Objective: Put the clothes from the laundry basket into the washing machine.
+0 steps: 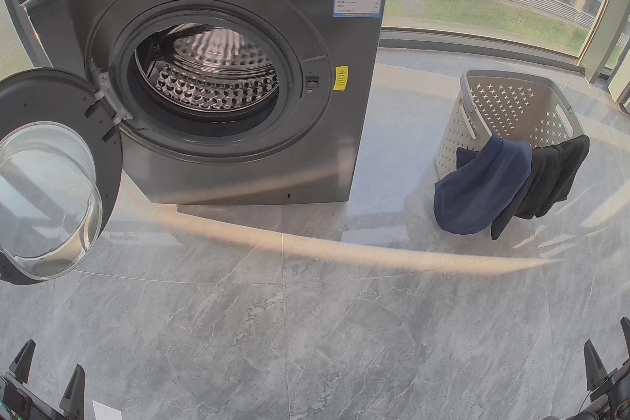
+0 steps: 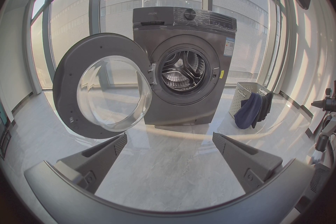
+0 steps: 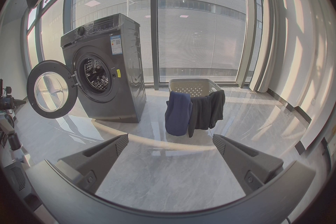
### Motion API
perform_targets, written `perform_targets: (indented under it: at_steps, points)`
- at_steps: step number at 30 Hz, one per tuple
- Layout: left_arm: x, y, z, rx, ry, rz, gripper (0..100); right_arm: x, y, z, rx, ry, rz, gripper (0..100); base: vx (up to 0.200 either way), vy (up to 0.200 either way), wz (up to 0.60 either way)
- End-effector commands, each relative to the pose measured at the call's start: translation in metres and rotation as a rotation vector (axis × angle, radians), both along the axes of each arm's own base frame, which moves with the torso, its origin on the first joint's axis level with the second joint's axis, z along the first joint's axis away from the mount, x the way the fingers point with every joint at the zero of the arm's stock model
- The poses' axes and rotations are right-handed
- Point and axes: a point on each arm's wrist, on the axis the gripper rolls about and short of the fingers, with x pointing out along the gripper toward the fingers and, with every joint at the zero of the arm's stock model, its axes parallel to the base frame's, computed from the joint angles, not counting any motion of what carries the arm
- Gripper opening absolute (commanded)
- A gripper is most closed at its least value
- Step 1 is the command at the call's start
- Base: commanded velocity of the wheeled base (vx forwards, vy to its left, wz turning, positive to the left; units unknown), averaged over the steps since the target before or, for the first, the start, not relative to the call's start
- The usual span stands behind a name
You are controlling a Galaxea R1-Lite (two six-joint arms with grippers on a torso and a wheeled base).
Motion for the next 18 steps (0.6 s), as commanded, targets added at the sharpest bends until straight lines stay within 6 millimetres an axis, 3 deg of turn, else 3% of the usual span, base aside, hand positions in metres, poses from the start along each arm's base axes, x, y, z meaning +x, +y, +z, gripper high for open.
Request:
perform_targets:
  at_steps: [1, 10, 18]
  points:
    - [0.0002, 0.0000, -0.0042, -0.001, 0.002, 0.000, 100, 0.0004, 0.0000, -0.0038, 0.000, 0.007, 0.000, 100, 0.200, 0.000, 0.00]
    - [0.0002, 0.0000, -0.0044, 0.000, 0.004, 0.000, 100, 0.0004, 0.0000, -0.0038, 0.000, 0.007, 0.000, 100, 0.022, 0.000, 0.00]
    - [0.0002, 0.0000, -0.0042, -0.001, 0.002, 0.000, 100, 0.0004, 0.0000, -0.0038, 0.000, 0.007, 0.000, 100, 0.000, -0.200, 0.00]
